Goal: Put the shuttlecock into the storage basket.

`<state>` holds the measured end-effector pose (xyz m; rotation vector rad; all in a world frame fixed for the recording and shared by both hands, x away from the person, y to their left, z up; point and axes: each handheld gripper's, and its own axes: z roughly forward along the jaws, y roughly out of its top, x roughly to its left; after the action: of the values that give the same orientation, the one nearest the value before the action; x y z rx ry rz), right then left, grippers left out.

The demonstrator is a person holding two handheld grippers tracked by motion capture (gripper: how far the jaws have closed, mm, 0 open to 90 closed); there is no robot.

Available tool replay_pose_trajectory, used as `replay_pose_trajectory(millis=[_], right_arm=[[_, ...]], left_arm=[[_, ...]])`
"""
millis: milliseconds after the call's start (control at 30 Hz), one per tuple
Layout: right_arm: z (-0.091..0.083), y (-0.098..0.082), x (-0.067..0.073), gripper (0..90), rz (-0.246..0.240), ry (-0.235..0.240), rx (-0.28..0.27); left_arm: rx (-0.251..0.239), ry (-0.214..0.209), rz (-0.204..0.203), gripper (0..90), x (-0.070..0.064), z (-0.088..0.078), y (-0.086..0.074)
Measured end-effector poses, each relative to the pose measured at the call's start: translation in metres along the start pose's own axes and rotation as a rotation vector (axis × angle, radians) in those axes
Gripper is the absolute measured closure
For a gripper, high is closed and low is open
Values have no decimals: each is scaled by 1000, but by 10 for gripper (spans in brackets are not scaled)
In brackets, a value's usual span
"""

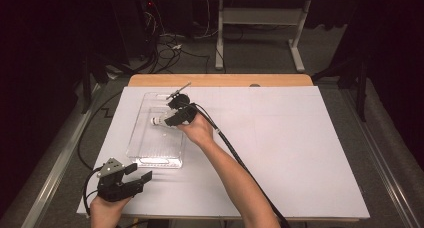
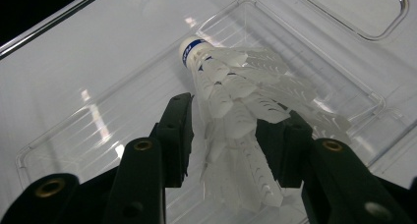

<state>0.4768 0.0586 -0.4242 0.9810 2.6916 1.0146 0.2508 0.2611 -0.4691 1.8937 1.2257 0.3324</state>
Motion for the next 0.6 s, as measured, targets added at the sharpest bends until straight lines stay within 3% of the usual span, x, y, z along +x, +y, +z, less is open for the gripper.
replay_pose_trajectory(millis=[600], right_arm=[[-12, -5, -1, 585, -5, 3, -17]], left_arm=[[1, 1, -2, 337, 0, 1, 0]])
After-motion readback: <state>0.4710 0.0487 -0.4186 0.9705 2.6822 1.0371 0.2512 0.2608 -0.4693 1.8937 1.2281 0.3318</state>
